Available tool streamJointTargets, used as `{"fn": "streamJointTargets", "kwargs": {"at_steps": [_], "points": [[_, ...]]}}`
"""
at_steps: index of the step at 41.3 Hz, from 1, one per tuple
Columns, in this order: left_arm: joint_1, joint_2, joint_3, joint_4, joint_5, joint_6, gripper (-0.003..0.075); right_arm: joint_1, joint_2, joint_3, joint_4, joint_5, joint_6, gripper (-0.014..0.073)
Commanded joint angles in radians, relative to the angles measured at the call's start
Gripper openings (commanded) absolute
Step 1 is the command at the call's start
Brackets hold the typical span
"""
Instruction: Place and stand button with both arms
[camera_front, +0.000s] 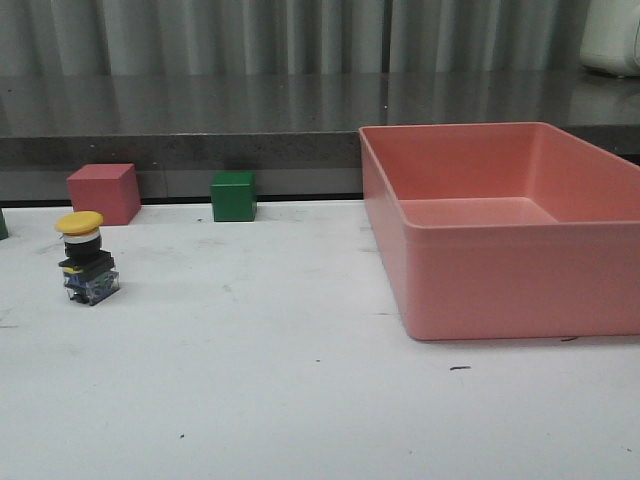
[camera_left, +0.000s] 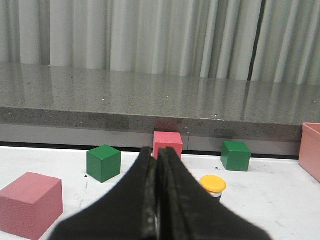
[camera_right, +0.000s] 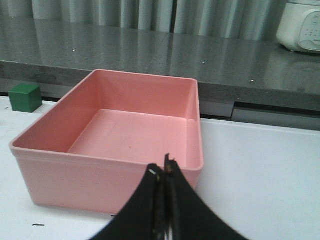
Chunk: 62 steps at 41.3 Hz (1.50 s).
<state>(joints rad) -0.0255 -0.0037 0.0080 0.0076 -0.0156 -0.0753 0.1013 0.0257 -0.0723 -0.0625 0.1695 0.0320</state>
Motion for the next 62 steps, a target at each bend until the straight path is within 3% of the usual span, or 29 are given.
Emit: {"fn": "streamJointTargets", "kwargs": {"at_steps": [1, 8, 62], "points": [[0.001, -0.024, 0.014, -0.001, -0.081, -0.008, -0.0020, -0.037, -0.012, 0.019, -0.004, -0.140, -0.001, -0.0068], [0.001, -0.024, 0.014, -0.001, -0.081, -0.008, -0.0020, -0.071, -0.048, 0.099, -0.004, -0.241, -0.001, -0.0068], [0.001, -0.024, 0.014, -0.001, -0.081, -0.008, -0.0020, -0.086, -0.054, 0.096, 0.052, -0.233, -0.001, -0.0068]]}}
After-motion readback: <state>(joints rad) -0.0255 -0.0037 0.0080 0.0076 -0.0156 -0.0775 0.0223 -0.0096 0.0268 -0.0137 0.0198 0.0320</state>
